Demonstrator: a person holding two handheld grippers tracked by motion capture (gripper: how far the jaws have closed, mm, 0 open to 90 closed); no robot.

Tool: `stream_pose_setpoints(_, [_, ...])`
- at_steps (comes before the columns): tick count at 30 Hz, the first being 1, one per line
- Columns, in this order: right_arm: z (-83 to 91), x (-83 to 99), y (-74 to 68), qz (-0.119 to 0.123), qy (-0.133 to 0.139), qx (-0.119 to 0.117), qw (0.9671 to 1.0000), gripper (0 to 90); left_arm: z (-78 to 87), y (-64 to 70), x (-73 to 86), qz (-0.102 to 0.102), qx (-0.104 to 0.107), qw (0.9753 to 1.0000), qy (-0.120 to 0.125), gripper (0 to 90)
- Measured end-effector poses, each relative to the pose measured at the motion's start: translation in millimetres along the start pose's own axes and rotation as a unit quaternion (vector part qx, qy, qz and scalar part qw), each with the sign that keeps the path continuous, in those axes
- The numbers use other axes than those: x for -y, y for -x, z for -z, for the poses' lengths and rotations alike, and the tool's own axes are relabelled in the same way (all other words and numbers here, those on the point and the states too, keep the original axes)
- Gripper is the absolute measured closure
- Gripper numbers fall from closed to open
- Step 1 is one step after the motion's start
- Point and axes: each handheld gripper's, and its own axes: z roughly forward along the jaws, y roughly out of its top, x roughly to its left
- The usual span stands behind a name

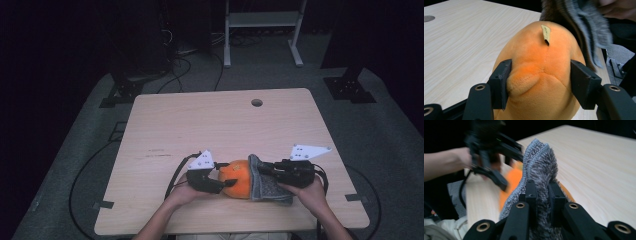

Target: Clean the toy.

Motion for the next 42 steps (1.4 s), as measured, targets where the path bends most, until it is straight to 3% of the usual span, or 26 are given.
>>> stream_pose_setpoints(5, [-20.2,-17.4,-16.6,0.036,-0.011,-0.016,0.9992,80.1,0.0,1.6,0.0,-0.001,-0.002,1.0000,-0.001,39.1])
stream_pose_setpoints(8, [-28.3,-15.0,-11.6,0.027,-0.016,-0.013,0.9994,80.2,0.9,1.2,1.0,-0.001,-0.002,1.0000,-0.001,39.3])
stream_pose_setpoints(16, [-9.9,4.9,7.8,-0.002,-0.023,0.024,0.9994,80.2,-0.3,1.1,0.2,-0.001,0.000,1.0000,0.000,39.1])
stream_pose_setpoints(19, [-5.1,3.6,3.5,-0.002,-0.008,0.019,0.9998,80.1,-1.4,1.7,-0.4,-0.002,-0.002,1.0000,0.001,39.1])
stream_pose_setpoints(22, [-9.6,-5.3,-7.5,0.016,-0.002,0.005,0.9999,80.0,-2.1,1.7,-0.7,-0.002,-0.001,1.0000,0.002,38.2])
stream_pose_setpoints(25, [-20.3,-7.8,-10.3,0.029,-0.013,0.002,0.9995,80.1,-0.5,-0.2,-0.9,0.001,0.009,1.0000,0.004,28.4])
stream_pose_setpoints(29, [-20.8,-2.9,-7.1,0.020,-0.013,-0.003,0.9997,80.1,-0.3,-7.4,1.7,0.019,0.019,0.9996,0.004,10.3])
stream_pose_setpoints(33, [-16.0,2.8,-4.6,0.011,-0.010,-0.005,0.9999,80.1,-8.8,-12.4,8.3,0.037,0.047,0.9980,-0.018,6.7])
stream_pose_setpoints(35, [-13.5,4.2,-2.3,0.009,-0.011,-0.002,0.9999,80.1,-9.7,-12.8,11.0,0.035,0.049,0.9980,-0.018,7.6])
stream_pose_setpoints(39, [-11.2,6.2,0.9,0.004,-0.005,0.004,1.0000,80.1,-5.4,-9.4,9.7,0.015,0.033,0.9993,-0.009,26.5])
stream_pose_setpoints(42, [-11.1,6.4,1.3,0.006,-0.003,0.004,1.0000,80.0,-5.8,-9.6,10.1,0.017,0.034,0.9992,-0.007,28.2])
